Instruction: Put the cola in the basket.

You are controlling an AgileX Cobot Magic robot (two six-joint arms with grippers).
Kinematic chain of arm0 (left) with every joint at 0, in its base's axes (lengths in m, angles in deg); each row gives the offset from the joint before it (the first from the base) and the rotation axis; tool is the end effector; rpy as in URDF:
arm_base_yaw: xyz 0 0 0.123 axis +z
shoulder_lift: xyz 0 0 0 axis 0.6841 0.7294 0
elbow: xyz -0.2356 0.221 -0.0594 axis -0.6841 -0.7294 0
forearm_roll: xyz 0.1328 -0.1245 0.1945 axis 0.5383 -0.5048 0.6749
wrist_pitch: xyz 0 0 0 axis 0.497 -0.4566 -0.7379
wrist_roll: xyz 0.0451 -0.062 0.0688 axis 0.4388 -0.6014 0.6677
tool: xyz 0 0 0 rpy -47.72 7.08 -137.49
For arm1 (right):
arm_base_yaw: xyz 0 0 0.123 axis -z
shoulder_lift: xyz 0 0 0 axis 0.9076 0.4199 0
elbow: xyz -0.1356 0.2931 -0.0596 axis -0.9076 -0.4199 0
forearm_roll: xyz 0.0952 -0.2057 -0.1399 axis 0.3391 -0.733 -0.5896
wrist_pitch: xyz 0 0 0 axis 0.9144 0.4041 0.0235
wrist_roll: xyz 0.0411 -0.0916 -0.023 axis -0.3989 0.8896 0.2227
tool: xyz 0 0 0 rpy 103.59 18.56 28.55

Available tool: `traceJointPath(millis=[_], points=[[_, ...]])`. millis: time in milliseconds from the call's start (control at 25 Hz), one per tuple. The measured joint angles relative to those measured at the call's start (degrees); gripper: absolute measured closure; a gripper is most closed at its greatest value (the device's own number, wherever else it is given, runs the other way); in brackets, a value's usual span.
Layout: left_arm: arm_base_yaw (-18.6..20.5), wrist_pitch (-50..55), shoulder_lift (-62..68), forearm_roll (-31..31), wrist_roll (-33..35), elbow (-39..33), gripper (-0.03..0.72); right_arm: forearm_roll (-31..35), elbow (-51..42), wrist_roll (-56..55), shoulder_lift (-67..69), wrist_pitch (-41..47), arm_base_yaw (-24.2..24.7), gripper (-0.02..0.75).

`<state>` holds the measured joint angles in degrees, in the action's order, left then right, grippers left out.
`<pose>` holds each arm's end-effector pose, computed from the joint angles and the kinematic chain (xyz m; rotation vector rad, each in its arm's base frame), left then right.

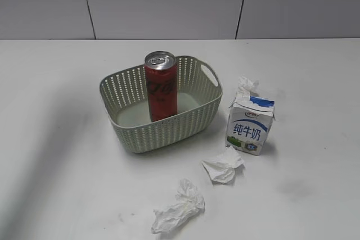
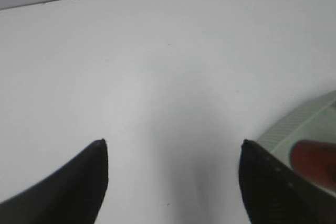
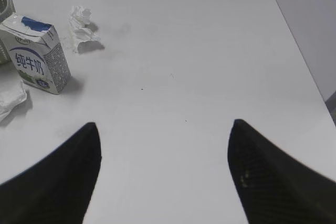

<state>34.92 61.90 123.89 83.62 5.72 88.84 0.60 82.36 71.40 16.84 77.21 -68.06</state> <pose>0.4330 -0.0729 0.3881 0.3516 2.6350 -0.1454 -0.0116 0.0028 0.2650 -0.0796 1.9975 0.0587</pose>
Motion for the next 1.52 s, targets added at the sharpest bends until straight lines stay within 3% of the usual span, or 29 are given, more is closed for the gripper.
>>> traceJointPath(millis=[280, 560, 840, 1200, 1520], points=[[7.77, -0.08, -12.35, 2.16, 0.0, -18.8, 0.1, 0.0, 0.0, 0.0, 0.0, 0.0, 0.0, 0.166], [10.97, 0.08, -29.6, 4.46, 0.0, -43.56, 0.102, 0.0, 0.0, 0.0, 0.0, 0.0, 0.0, 0.166], [11.65, -0.84, -46.57, 4.51, -0.88, -60.8, 0.104, 0.0, 0.0, 0.0, 0.0, 0.0, 0.0, 0.166], [11.65, -4.04, -66.29, 4.46, -4.14, -76.18, 0.108, 0.0, 0.0, 0.0, 0.0, 0.0, 0.0, 0.166], [11.65, -5.12, -81.72, 4.46, -4.38, -77.66, 0.111, 0.0, 0.0, 0.0, 0.0, 0.0, 0.0, 0.166]])
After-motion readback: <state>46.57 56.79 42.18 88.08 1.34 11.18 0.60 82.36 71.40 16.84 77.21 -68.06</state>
